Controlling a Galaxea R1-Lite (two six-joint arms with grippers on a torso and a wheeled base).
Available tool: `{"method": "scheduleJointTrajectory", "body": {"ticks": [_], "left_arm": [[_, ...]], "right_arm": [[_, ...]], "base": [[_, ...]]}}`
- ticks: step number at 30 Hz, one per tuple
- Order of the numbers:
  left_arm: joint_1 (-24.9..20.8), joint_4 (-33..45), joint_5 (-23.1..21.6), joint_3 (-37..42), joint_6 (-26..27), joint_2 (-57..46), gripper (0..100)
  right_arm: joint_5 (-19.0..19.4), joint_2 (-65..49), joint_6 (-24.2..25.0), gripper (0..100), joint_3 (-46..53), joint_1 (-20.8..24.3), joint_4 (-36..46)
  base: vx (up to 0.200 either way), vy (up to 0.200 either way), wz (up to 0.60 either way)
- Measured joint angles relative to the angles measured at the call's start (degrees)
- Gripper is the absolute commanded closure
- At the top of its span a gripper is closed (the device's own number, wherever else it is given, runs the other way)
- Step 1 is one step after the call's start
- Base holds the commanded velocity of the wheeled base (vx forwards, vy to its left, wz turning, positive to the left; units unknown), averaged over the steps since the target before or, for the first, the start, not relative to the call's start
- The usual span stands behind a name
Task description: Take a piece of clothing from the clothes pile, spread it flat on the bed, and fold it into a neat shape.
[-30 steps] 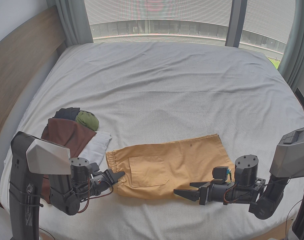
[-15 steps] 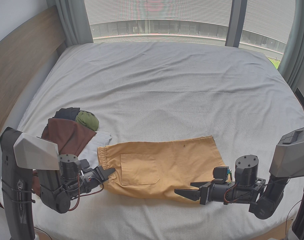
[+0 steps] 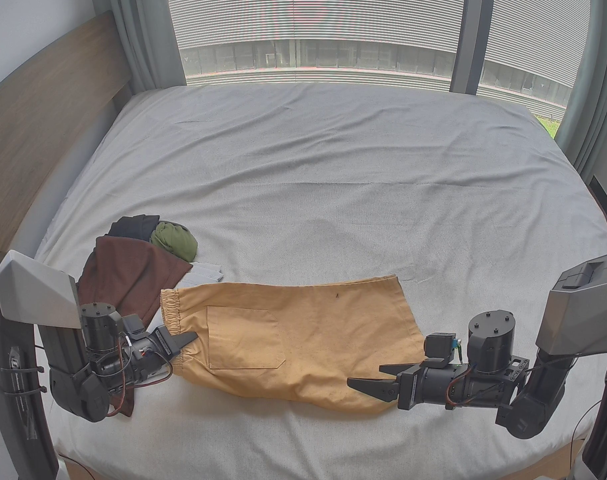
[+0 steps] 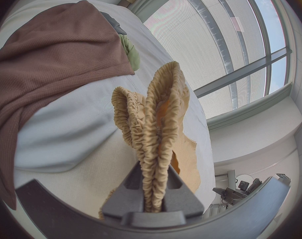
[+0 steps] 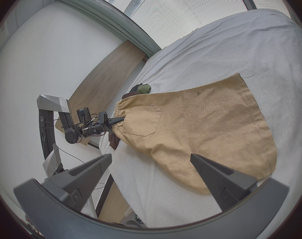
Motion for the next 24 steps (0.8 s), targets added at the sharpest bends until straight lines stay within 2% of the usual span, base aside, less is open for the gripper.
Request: {"method": "scheduleJointTrajectory", "body": {"ticks": [9, 15, 24], "left_arm": [[4.23, -0.07, -2.93, 1.97, 2.39, -0.80, 100], [4.72, -0.05, -3.07, 2.06, 2.39, -1.12, 100], [-1.44, -0.02, -2.74, -0.02, 0.35, -3.34, 100]], "right_arm": [[0.00, 0.28, 0.01, 0, 0.00, 0.05, -0.09], [-0.02, 0.30, 0.01, 0, -0.09, 0.05, -0.11], [-0.02, 0.30, 1.73, 0, -0.41, -0.68, -7.25]], "base": [[0.000, 0.000, 0.00], [0.000, 0.000, 0.00], [0.000, 0.000, 0.00]]}}
